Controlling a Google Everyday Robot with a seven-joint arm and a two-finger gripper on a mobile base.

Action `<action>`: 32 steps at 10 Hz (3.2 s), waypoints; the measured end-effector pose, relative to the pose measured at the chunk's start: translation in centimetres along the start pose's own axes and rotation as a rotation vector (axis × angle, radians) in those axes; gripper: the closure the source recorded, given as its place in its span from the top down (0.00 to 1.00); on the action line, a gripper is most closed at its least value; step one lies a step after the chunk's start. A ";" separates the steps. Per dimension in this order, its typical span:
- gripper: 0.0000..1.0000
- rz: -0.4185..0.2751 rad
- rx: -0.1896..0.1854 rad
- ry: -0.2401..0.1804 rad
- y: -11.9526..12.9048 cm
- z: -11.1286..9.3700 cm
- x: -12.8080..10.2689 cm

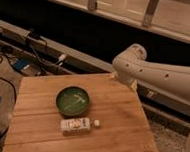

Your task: Place the bottle in the ceramic bowl

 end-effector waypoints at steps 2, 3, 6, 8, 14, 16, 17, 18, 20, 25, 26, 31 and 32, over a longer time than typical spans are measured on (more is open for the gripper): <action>0.80 0.048 0.003 -0.001 -0.4 0.0 -0.1; 0.80 -0.107 0.012 0.002 -0.3 0.0 -0.2; 0.80 -1.014 0.033 0.027 0.2 -0.4 -0.4; 0.80 -1.479 0.039 0.051 0.3 -0.6 -0.6; 0.80 -2.253 0.026 0.104 0.6 -1.0 -0.7; 0.80 -2.366 0.021 0.112 0.6 -1.1 -0.8; 0.80 -2.394 0.020 0.114 0.6 -1.1 -0.8; 0.80 -2.402 0.023 0.115 0.6 -1.1 -0.8; 0.80 -2.409 0.036 0.109 0.8 -1.3 -0.7; 0.80 -2.535 0.069 0.135 0.7 -3.1 7.7; 0.80 -2.512 0.075 0.147 0.3 -3.4 9.1; 0.80 -2.194 -0.031 0.366 -4.3 1.0 12.8; 0.80 -2.174 -0.039 0.392 -4.9 1.7 12.9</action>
